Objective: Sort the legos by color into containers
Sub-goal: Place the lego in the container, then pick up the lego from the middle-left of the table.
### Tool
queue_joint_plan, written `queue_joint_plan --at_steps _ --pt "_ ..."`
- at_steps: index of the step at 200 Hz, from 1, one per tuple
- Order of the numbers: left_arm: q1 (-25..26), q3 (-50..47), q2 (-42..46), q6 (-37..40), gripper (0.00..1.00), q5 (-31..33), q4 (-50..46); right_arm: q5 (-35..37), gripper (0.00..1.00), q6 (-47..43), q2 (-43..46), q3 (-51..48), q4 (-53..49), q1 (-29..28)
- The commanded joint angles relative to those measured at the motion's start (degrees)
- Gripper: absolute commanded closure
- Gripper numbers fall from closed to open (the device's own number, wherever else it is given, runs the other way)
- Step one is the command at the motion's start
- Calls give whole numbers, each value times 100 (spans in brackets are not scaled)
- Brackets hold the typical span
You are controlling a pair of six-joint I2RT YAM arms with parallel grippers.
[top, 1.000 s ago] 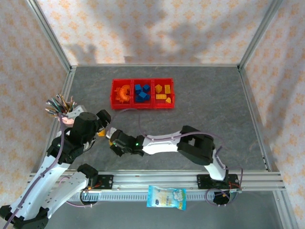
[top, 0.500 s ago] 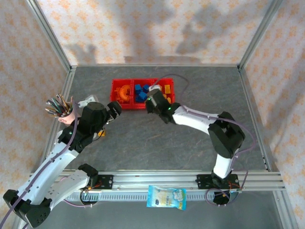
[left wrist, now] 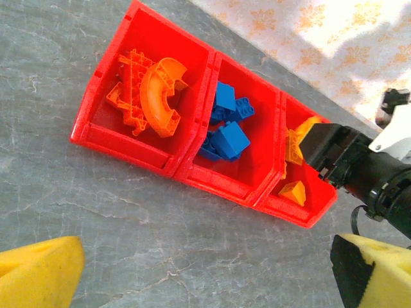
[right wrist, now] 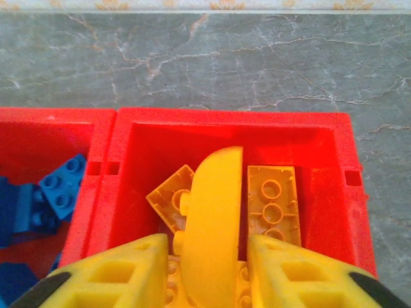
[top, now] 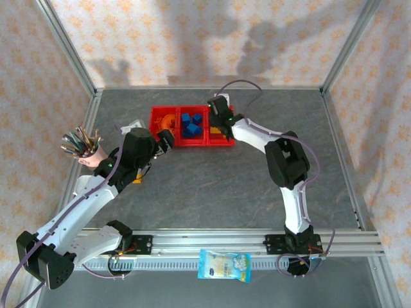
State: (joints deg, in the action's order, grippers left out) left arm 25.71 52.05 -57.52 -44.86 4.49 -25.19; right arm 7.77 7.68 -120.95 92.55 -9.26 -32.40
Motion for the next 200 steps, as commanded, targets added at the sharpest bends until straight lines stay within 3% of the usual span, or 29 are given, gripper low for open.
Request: queue_joint_plan --at_steps 1,41,112,168,200 --pt "-72 209 45 136 1 51 96 47 54 -173 123 277 -260 19" --pt "-84 191 319 127 1 191 -80 305 42 -111 508 139 -470 -347" --pt "-93 147 1188 -57 1 614 -988 -726 29 -267 1462 -1204 366 -1711" --pt "-96 149 1757 -342 1 929 -1854 -1911 19 -643 1065 -1598 1482 -2627" --pt "-93 139 1991 -435 1 1100 -2165 -2333 15 -962 402 -1228 1761 -2903"
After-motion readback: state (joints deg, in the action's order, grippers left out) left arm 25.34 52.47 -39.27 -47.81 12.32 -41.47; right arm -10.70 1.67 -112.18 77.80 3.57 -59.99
